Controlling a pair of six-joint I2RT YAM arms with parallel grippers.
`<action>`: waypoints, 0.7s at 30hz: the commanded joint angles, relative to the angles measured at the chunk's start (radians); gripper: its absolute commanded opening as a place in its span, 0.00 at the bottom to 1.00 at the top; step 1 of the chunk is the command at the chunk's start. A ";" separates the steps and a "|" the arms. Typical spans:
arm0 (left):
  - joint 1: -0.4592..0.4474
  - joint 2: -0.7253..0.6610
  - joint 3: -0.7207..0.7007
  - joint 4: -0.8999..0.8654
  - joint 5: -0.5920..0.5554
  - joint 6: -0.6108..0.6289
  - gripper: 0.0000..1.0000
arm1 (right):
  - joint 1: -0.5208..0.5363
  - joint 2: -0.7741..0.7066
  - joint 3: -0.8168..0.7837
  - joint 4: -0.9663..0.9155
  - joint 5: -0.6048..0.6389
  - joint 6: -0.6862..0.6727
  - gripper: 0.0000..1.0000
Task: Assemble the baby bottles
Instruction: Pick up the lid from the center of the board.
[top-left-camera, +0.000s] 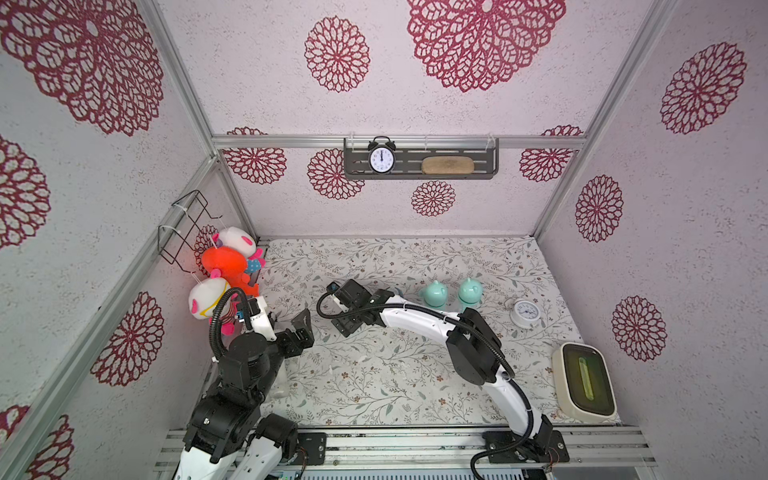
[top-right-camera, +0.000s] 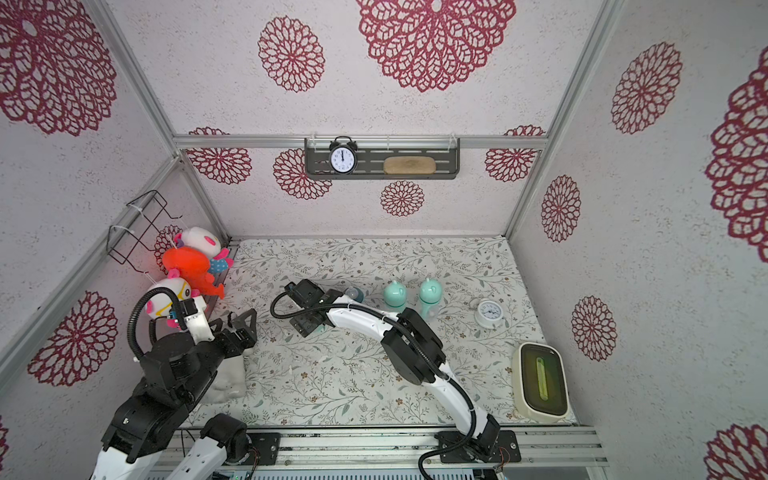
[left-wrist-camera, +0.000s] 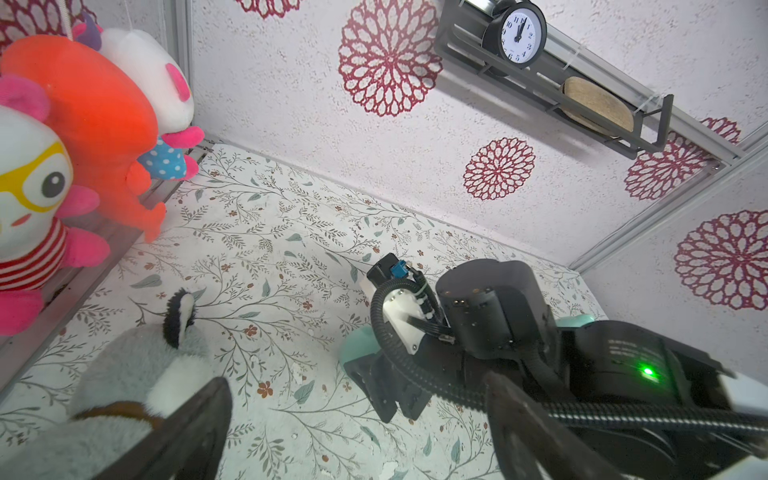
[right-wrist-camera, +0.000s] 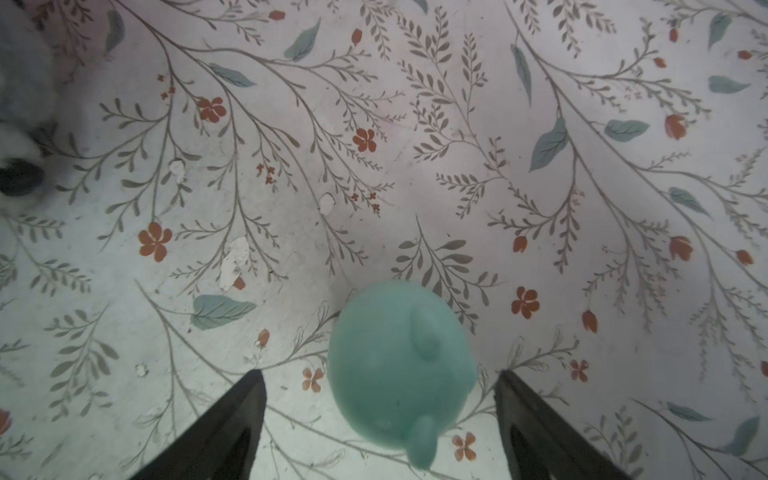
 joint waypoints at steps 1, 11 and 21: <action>0.012 -0.006 -0.007 -0.011 -0.012 0.007 0.98 | -0.010 0.004 0.041 0.036 0.007 0.044 0.87; 0.013 -0.005 -0.017 0.008 0.001 0.010 0.98 | -0.019 0.072 0.064 0.014 -0.012 0.085 0.82; 0.013 -0.003 -0.024 0.015 0.009 0.009 0.98 | -0.021 0.082 0.069 -0.008 -0.028 0.109 0.71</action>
